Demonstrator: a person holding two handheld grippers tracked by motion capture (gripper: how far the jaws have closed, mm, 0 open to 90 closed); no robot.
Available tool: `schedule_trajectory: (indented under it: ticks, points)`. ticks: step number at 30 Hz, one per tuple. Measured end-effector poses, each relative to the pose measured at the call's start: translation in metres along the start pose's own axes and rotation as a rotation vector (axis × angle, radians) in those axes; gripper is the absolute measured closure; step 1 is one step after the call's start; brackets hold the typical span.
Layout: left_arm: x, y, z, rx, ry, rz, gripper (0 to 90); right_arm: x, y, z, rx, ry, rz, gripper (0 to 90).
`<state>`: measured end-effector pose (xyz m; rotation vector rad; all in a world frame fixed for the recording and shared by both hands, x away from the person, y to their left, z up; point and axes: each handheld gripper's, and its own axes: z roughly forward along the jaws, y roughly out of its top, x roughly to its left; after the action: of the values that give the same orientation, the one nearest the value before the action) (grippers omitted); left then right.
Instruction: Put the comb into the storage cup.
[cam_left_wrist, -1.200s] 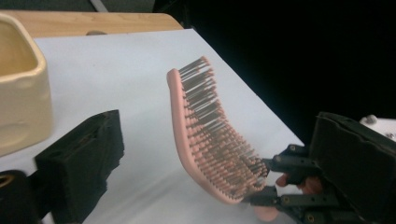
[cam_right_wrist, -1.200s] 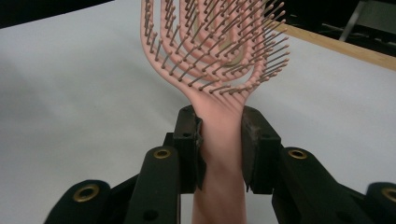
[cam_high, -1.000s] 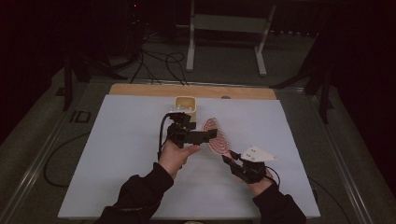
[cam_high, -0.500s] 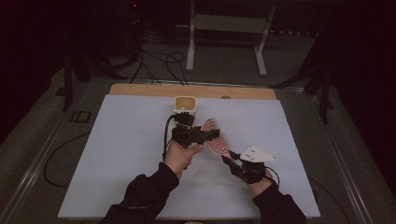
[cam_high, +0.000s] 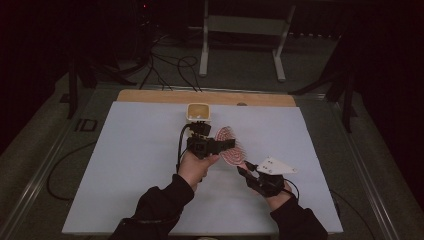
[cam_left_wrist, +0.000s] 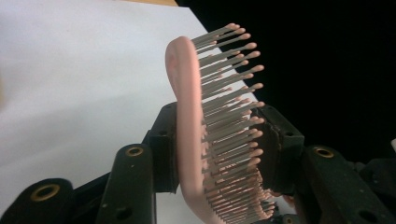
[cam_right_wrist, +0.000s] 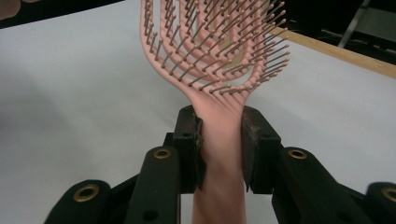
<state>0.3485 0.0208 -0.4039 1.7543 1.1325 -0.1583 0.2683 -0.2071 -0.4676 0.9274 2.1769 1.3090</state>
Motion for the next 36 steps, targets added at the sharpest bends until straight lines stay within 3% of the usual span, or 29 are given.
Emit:
schedule_trajectory:
  ticks: [10,20,24,28,36]
  points:
    - [-0.009,0.002,-0.003,-0.014,-0.029,0.012,64.0,-0.001,0.0,0.001,-0.005,0.0,0.008,70.3]
    - [-0.013,0.004,-0.005,-0.027,-0.045,0.028,65.1,-0.002,-0.001,0.001,-0.026,0.03,0.029,69.1]
    - [-0.017,0.007,-0.009,-0.041,-0.044,0.051,65.7,-0.002,-0.001,0.003,-0.012,0.062,0.034,47.1]
    - [-0.019,0.009,-0.011,-0.03,-0.05,0.067,65.8,-0.001,-0.001,0.005,-0.003,0.081,0.045,34.4]
    - [-0.019,0.011,-0.016,-0.04,-0.027,0.109,65.8,-0.001,-0.002,0.007,0.02,0.101,0.067,21.3]
